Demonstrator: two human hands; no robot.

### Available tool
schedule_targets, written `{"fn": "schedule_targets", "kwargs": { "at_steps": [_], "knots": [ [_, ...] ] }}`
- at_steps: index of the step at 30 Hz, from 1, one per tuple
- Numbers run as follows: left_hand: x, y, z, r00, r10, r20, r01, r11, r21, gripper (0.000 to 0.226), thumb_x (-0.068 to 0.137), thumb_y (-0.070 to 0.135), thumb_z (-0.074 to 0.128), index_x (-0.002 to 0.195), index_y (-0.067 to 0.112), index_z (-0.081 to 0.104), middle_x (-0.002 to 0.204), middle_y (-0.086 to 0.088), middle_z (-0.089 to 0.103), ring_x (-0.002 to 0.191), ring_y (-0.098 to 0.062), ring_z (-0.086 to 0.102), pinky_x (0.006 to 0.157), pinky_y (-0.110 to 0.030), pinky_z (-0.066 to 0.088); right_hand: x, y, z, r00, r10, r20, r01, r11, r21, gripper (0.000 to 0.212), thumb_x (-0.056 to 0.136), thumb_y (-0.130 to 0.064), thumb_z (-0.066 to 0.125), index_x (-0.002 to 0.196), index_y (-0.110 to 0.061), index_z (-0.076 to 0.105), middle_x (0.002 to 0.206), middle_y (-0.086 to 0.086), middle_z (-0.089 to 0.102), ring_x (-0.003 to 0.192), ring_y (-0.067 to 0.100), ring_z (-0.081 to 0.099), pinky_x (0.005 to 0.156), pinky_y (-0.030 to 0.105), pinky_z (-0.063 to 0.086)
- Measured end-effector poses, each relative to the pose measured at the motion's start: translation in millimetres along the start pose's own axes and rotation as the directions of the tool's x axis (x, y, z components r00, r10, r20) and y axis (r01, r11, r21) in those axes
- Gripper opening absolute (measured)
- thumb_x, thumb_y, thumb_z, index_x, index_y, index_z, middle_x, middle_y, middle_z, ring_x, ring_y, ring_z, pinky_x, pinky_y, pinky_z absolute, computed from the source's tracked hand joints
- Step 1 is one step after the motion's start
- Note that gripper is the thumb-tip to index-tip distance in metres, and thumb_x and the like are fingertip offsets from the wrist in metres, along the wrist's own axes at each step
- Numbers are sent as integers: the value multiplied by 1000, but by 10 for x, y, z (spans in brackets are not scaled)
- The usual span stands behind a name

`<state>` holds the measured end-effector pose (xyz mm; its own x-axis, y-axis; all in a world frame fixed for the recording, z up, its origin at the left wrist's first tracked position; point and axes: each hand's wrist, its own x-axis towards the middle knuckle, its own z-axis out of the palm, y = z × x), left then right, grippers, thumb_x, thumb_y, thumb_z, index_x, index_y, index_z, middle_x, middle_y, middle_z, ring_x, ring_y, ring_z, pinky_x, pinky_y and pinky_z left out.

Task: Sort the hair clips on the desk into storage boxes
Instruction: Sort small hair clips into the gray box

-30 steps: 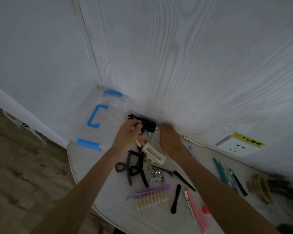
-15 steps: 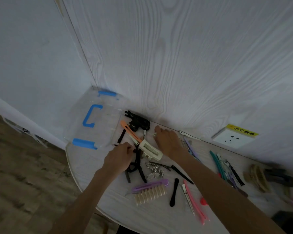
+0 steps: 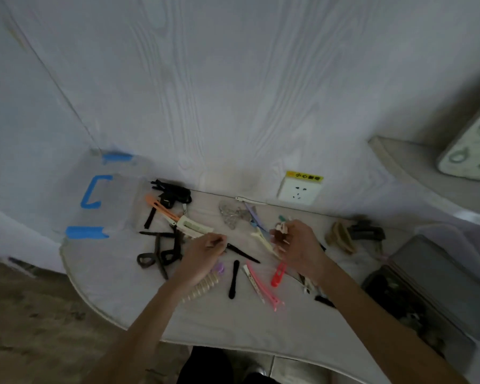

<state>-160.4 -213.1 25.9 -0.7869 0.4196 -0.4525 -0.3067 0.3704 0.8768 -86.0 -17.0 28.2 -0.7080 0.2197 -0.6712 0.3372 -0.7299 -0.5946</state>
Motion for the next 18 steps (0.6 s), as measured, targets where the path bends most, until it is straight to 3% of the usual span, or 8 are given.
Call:
{"fn": "schedule_targets", "kwargs": {
  "at_steps": [3,5,7,8,10,12,15,18],
  "knots": [
    [-68,35,430,993,44,105,-50,997,55,9,93,4,51,93,9,59,75,-1,58,72,-14,58,46,-6,40,-279,-16,-330,999,-21,-47,23,998,50,24,88,-13,48,66,-10,58,61,5,62,58,15,53,48,20,44],
    [-84,44,691,984,69,163,-88,990,114,12,89,11,57,80,18,60,74,-1,59,73,-18,60,58,-17,44,-501,15,-578,998,-9,-67,16,994,104,20,87,-8,48,70,-9,59,66,7,60,61,16,54,47,20,46],
    [-121,76,1039,964,57,261,-98,984,148,18,90,13,57,74,22,58,71,-5,58,63,-13,59,61,-25,45,-767,38,-916,993,-39,-113,54,989,139,17,88,-2,44,78,-10,55,75,7,56,68,18,53,53,22,44],
    [-149,96,1229,948,37,317,-91,983,159,22,92,10,53,74,21,57,68,-5,56,54,-7,56,55,-21,44,-908,34,-1074,986,-67,-154,87,988,127,18,89,0,42,80,-10,53,78,7,54,71,18,52,56,22,44],
    [-204,130,1499,918,14,397,-93,979,181,25,94,6,48,73,16,56,63,-5,51,51,-8,50,47,-15,37,-1082,28,-1267,961,-125,-245,143,988,57,20,91,3,37,89,-9,53,86,8,55,79,20,53,70,27,46],
    [-286,185,1864,866,26,499,-144,969,201,19,93,9,50,75,14,54,69,-10,50,64,-18,49,56,-22,39,-1274,-9,-1473,917,-219,-333,213,975,-55,22,91,3,36,95,-9,54,98,11,57,96,25,53,91,35,43],
    [-414,314,2287,808,56,586,-217,954,207,9,93,17,53,94,10,58,85,-7,58,71,-15,59,69,-26,44,-1504,-105,-1680,868,-327,-373,278,943,-182,24,91,1,41,102,-15,57,117,10,58,106,24,55,90,30,43],
    [-488,445,2511,746,55,664,-184,975,125,37,93,11,53,129,6,48,109,-4,59,97,-14,62,79,-23,47,-1627,-178,-1817,824,-384,-416,294,918,-266,32,94,-4,44,125,-9,51,130,6,52,119,24,51,96,27,39]
  ]
}}
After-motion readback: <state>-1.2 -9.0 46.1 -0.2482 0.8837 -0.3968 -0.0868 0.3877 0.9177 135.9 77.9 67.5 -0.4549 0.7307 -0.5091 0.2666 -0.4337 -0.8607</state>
